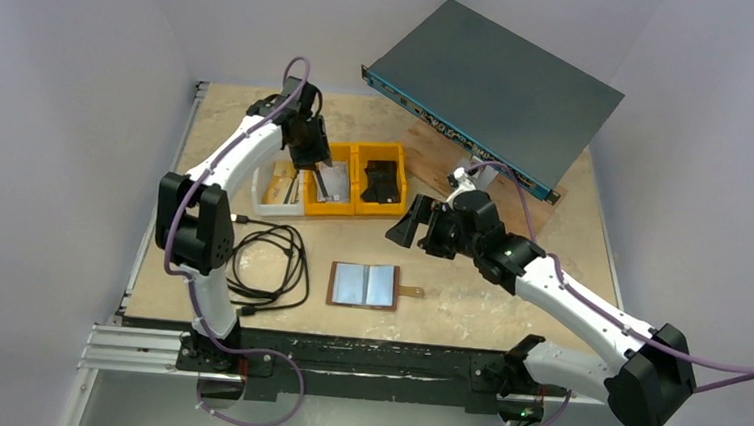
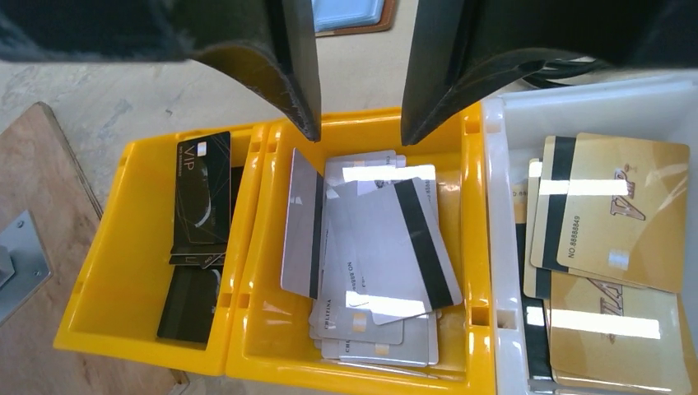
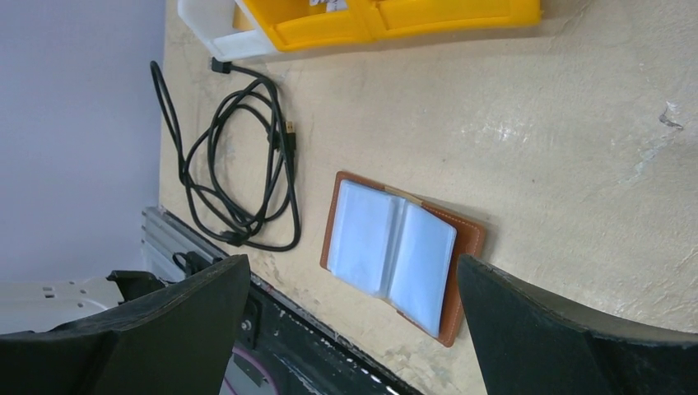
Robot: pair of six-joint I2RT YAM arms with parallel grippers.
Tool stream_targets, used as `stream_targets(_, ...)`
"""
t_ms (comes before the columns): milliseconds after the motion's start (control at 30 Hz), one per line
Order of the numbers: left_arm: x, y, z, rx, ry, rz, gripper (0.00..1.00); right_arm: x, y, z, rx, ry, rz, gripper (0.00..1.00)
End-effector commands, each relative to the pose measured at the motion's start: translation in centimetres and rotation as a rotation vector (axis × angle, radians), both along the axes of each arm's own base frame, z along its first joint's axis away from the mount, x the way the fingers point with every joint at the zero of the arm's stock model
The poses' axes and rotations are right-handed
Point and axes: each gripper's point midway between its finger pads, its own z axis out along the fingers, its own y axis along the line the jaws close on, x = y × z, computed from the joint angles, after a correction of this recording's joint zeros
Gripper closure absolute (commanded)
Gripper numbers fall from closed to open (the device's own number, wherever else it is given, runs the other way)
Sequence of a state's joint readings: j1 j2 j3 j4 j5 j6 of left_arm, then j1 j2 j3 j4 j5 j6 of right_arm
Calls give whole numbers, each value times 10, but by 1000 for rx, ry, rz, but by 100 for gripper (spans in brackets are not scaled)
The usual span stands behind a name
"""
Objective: Take the credit cards out of the card holder
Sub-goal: Place the credit card in the storage box, then remove the credit card from the card holder.
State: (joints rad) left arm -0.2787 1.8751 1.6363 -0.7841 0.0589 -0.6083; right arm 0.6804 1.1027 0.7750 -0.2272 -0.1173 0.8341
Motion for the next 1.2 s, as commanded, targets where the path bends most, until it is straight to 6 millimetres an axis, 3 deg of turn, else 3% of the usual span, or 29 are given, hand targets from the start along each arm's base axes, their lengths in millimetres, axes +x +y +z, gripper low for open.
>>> stream_targets(0,3,2,29,-12,-60,-29,57,5,3,-2,-30,-23,1,1)
stream_targets(167,-21,2,47,-48,-81,-58,55,-2,31,-10,-80,-19,51,1)
stream_targets(333,-68,4,56,-115,-101,-73,55,-10,63,-25,-150,-13,80,7)
stream_targets(467,-109,12,45,-134,-90,-70,54,-14,82,-45,-230,-1,97,22)
stream_targets(700,-166,21,25,-172,-80,-64,53,-25,101,-82,-421,29,106,34)
stream_targets(900,-194,20,8,-223,-64,-73,53,-32,104,-108,-495,64,96,38)
stream_targets(1167,-207,13,-16,-268,-25,-83,53,-35,112,-130,-534,94,120,41)
